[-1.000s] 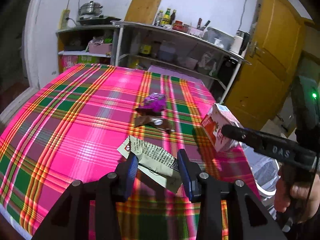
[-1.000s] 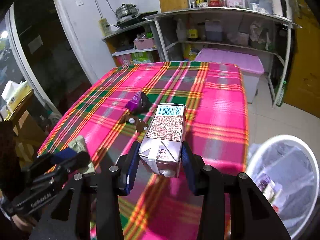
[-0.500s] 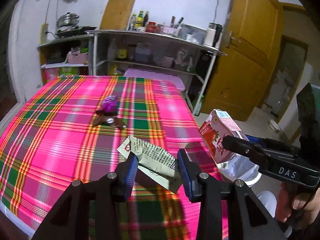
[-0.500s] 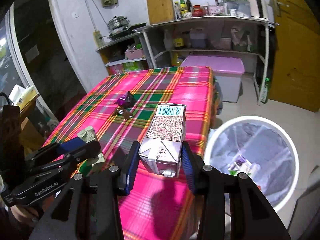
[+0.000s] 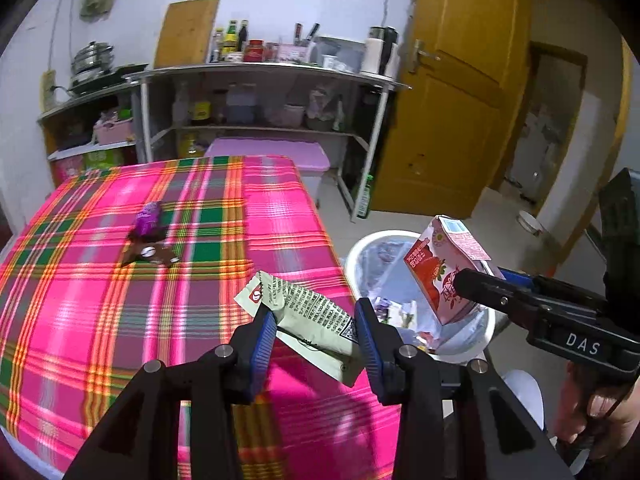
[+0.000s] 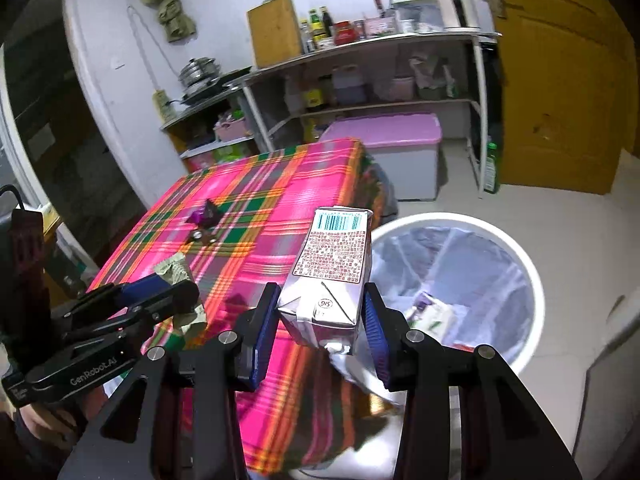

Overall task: Collect trash
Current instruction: 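Carry the paper wrapper and juice carton over the bin with both grippers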

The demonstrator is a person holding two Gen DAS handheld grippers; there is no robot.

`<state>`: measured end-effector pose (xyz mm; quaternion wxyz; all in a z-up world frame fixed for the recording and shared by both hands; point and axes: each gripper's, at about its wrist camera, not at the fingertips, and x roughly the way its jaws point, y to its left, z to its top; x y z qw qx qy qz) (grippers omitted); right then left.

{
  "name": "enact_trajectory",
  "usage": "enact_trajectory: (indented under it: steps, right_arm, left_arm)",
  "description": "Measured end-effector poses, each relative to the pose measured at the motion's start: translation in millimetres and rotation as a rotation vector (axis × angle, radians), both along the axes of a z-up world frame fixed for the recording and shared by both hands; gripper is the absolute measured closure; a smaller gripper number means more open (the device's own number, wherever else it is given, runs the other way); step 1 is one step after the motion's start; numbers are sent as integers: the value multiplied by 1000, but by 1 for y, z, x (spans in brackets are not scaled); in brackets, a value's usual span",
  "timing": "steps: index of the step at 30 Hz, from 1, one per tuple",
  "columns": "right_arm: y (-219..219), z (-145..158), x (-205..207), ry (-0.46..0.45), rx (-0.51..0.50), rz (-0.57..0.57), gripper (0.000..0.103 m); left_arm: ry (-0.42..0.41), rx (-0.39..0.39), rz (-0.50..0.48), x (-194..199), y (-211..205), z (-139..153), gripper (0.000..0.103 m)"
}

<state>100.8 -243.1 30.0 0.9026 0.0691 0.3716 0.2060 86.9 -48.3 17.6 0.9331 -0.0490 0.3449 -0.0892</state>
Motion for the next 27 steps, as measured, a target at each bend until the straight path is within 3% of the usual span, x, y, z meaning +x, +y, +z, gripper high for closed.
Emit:
enact_trajectory:
  steps: [13,27]
  right_arm:
    - [-60,-26,18,60,3,-125,61]
    - [-87,-67,42,168,-24,-160,61]
  left_arm:
    - [37,4,-141,39,-63,-16,63]
    - [133,-10,-245,84,-107,-51,62]
